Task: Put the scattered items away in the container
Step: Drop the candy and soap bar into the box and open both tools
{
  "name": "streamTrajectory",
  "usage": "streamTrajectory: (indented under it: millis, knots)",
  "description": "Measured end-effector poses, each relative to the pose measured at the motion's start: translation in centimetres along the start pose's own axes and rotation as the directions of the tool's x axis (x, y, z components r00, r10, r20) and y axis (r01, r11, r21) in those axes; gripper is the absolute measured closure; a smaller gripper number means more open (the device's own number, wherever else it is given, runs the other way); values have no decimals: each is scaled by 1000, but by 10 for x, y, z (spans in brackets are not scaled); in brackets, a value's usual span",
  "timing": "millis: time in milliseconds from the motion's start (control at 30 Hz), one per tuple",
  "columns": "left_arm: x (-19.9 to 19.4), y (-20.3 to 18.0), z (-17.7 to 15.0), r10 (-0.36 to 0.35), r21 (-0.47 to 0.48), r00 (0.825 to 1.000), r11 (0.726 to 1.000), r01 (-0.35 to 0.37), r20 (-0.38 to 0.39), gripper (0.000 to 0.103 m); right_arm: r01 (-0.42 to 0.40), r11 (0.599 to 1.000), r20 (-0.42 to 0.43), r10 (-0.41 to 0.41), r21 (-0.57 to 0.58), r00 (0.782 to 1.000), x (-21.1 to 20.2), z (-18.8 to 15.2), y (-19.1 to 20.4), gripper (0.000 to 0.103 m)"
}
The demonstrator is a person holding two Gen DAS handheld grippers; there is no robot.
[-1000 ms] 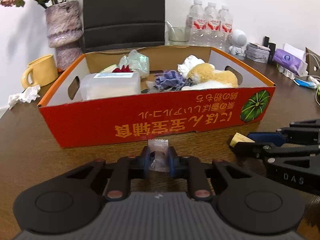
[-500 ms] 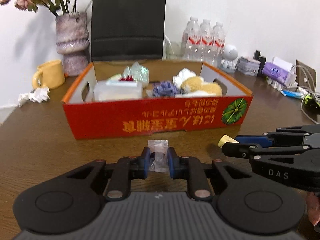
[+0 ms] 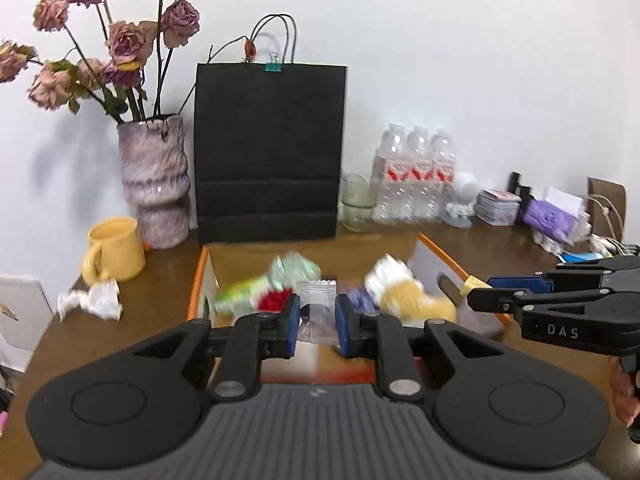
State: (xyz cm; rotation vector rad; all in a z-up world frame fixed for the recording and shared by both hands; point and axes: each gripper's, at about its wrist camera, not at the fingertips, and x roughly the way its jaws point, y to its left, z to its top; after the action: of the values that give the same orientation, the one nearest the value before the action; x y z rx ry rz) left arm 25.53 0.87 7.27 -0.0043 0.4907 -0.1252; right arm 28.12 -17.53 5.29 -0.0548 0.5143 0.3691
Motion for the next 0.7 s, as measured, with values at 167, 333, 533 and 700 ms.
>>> streamTrajectory:
  millis: [167, 333, 533, 700]
  knots:
    - [57, 12, 37, 32, -15, 995, 999, -34, -93, 84, -5, 1000, -86, 7, 20, 996, 53, 52, -7, 80]
    - [117, 23, 43, 74, -46, 978, 995, -84, -195, 84, 35, 999, -181, -34, 2, 983, 116, 77, -1, 80]
    - [171, 40, 32, 99, -88, 946, 987, -133, -310, 84, 47, 999, -304, -43, 6, 952, 179, 70, 3, 80]
    - [199, 41, 22, 104, -54, 915, 989, -136, -390, 82, 67, 998, -377, -62, 0, 924, 215, 58, 6, 81]
